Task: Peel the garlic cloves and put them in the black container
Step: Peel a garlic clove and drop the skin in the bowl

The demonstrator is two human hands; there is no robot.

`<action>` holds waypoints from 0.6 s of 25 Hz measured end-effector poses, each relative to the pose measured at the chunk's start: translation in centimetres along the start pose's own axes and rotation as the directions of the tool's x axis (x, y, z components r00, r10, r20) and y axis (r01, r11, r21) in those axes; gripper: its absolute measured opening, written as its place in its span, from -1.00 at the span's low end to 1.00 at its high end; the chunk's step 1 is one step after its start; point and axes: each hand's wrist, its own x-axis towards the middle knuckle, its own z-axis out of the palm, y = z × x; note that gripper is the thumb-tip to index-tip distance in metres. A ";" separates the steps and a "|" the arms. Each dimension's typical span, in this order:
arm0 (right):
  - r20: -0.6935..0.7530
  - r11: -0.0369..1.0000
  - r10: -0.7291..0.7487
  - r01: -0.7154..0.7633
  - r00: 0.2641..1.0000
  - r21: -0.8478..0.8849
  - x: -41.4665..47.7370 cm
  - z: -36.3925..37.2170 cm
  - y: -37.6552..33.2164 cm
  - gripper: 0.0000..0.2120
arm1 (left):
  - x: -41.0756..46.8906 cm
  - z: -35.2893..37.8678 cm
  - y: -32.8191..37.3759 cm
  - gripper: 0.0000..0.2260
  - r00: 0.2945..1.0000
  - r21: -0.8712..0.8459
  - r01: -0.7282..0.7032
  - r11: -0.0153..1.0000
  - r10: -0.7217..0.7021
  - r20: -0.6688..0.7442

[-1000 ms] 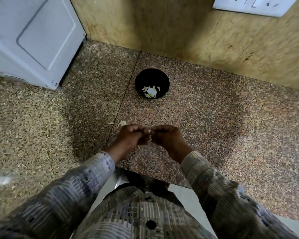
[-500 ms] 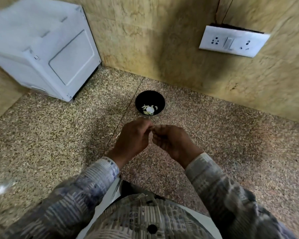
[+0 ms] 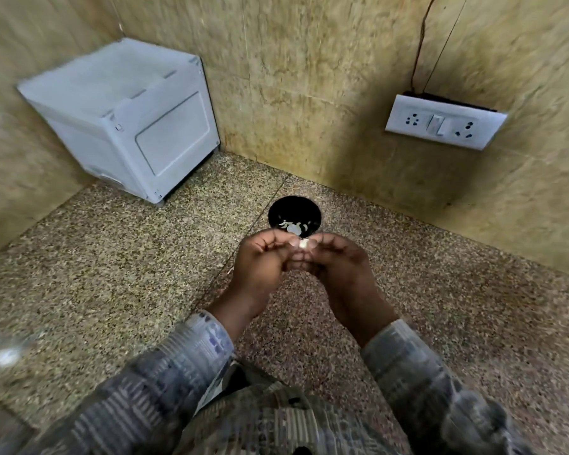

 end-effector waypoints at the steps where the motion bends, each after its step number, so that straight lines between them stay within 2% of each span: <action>1: 0.002 0.987 -0.122 0.122 0.993 -0.102 -0.3 0.0 0.2 -0.92 | -0.2 0.3 0.5 -0.90 0.981 -0.197 0.194 0.961 -0.193 0.024; 2: 0.005 0.966 -0.198 0.196 0.980 -0.171 -0.5 -0.1 0.4 -0.91 | -0.2 0.3 0.8 -0.89 0.946 -0.289 0.321 0.902 -0.319 0.054; 4: 0.029 0.963 -0.217 0.219 0.976 -0.155 -0.5 -0.2 0.6 -0.90 | -0.2 -0.1 1.1 -0.88 0.915 -0.318 0.401 0.859 -0.393 0.091; 6: 0.057 0.994 -0.108 0.109 0.993 -0.017 -0.4 -0.4 0.9 -0.90 | -0.4 -0.9 0.9 -0.89 0.917 -0.336 0.395 0.855 -0.390 0.086; 8: 0.025 1.000 0.000 0.000 1.000 -0.020 0.3 -0.7 2.1 -0.89 | -0.4 -1.9 0.0 -0.90 0.914 -0.322 0.397 0.860 -0.403 0.049; 10: -0.052 0.977 0.073 -0.082 0.996 -0.199 1.3 -0.9 4.3 -0.92 | -0.2 -3.2 -1.3 -0.90 0.902 -0.284 0.411 0.866 -0.431 -0.009; 12: -0.119 0.901 0.110 -0.150 0.987 -0.407 2.8 -1.5 7.5 -0.91 | 0.0 -4.5 -2.9 -0.90 0.880 -0.261 0.445 0.857 -0.472 -0.052; 13: -0.147 0.832 0.102 -0.165 0.984 -0.530 3.9 -1.9 9.2 -0.90 | 0.3 -5.2 -3.8 -0.91 0.863 -0.251 0.465 0.849 -0.497 -0.085; 15: -0.124 0.599 0.066 -0.139 0.990 -0.789 6.0 -2.8 12.2 -0.86 | 0.9 -6.8 -6.0 -0.92 0.828 -0.227 0.497 0.837 -0.536 -0.163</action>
